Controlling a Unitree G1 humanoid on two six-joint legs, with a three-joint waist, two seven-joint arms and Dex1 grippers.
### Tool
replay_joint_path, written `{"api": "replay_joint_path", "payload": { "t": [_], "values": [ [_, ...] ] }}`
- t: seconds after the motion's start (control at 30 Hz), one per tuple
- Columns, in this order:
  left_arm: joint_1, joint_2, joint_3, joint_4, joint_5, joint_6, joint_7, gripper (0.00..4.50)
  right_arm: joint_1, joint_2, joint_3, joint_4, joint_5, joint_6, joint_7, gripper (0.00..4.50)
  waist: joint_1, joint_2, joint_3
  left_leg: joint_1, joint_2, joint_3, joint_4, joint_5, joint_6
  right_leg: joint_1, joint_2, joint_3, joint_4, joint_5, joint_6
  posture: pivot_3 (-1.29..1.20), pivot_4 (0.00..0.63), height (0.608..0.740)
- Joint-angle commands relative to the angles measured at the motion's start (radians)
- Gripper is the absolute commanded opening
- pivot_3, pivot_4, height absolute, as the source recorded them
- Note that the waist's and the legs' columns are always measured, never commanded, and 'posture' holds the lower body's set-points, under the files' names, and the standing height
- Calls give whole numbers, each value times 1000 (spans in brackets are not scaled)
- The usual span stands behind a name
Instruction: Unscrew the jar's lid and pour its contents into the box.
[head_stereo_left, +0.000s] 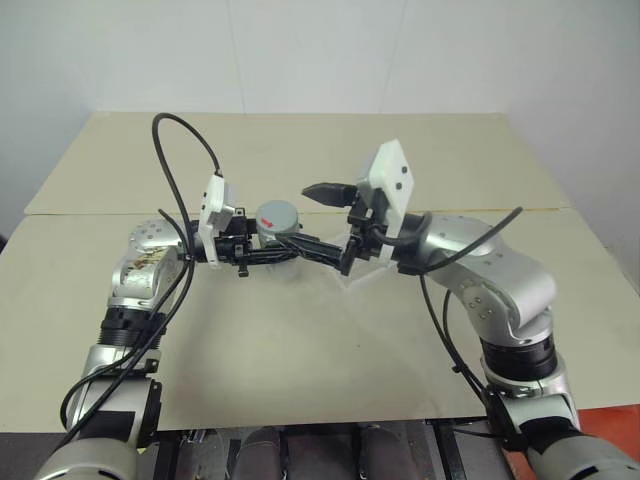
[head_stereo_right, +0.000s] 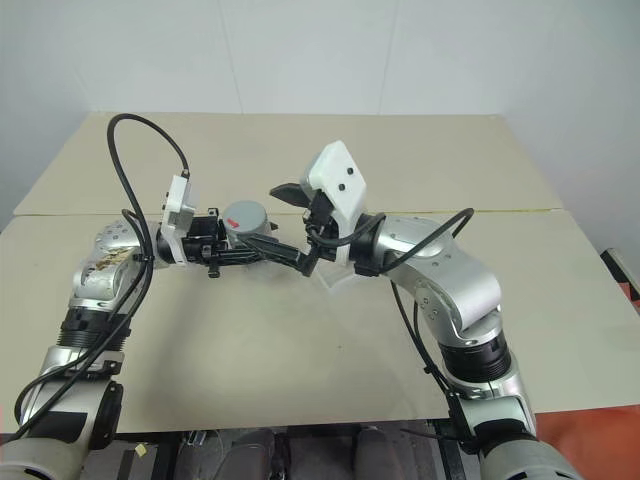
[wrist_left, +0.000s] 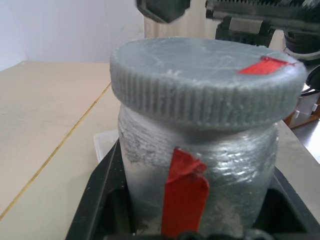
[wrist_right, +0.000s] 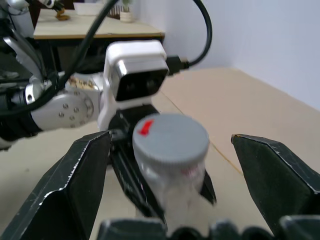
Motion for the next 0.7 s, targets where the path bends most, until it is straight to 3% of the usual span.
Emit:
{"api": "replay_joint_path", "payload": {
  "t": [0.03,0.6,0.7],
  "values": [
    [-25,1,4,-13,2,-15,-9,1956,-33,16,6,-3,-15,-23,-17,4461,0,0,0,0,0,0,0,1,-2,0,0,0,0,0,0,0,150,740],
    [-18,12,13,-22,0,-16,-5,1956,-95,96,48,96,-77,-20,-48,4461,0,0,0,0,0,0,0,2,-3,0,0,0,0,0,0,0,150,740],
    [-13,12,12,-26,0,-17,-6,1956,-97,98,49,99,-77,-22,-46,3831,0,0,0,0,0,0,0,2,-3,0,0,0,0,0,0,0,150,740]
  ]
}}
